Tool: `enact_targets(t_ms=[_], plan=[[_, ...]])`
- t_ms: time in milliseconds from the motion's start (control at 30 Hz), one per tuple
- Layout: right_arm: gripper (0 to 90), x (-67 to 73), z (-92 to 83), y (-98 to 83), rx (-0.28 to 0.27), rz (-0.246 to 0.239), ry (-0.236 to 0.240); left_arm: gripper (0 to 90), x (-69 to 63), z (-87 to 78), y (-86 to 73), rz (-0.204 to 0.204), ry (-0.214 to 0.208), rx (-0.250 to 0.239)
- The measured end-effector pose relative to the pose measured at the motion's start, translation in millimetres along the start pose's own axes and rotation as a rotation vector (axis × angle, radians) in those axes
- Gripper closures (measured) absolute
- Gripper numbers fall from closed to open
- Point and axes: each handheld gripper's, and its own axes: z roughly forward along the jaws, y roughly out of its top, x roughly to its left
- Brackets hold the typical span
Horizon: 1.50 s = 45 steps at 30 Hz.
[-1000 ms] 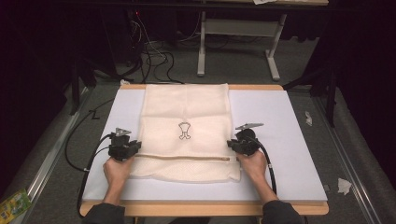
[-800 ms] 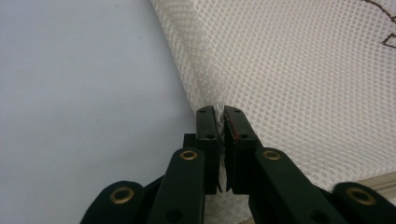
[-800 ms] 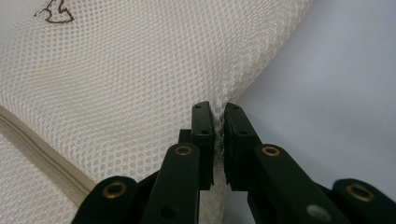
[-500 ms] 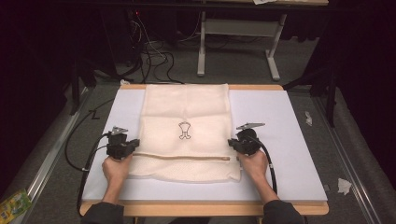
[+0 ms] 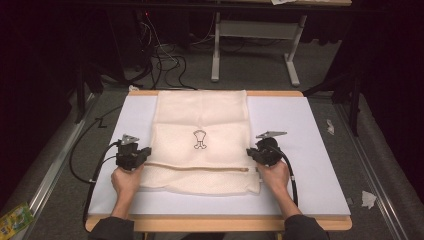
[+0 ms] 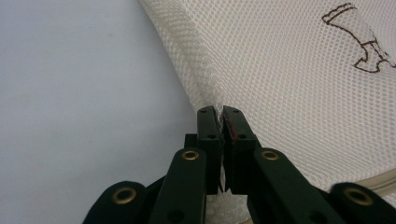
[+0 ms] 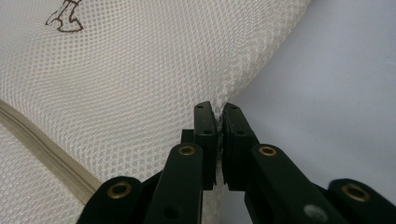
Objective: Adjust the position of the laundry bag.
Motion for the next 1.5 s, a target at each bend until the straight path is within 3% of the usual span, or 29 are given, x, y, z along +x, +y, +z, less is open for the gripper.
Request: enact_targets(t_ms=[233,367,633,900,1500], plan=[[87.2,-4.6,-4.4,-1.4,-0.005,0.001,-0.010,87.0,-4.9,2.0,1.9,0.012,-0.011,0.002],[87.1,-7.6,-6.7,-2.9,-0.007,0.005,-0.014,86.9,-12.1,3.8,4.8,0.066,0.011,0.016],[87.2,-11.5,-10.1,-4.5,-0.007,0.005,-0.024,87.0,-15.5,5.7,4.7,0.062,-0.007,0.022],[87.2,-15.7,-14.0,-5.9,-0.007,0.006,-0.032,87.1,-23.7,5.6,9.9,0.102,-0.004,0.025],[87.2,-30.4,-25.6,-11.5,-0.016,0.020,-0.055,87.0,-36.2,12.0,14.3,0.076,-0.054,0.007]])
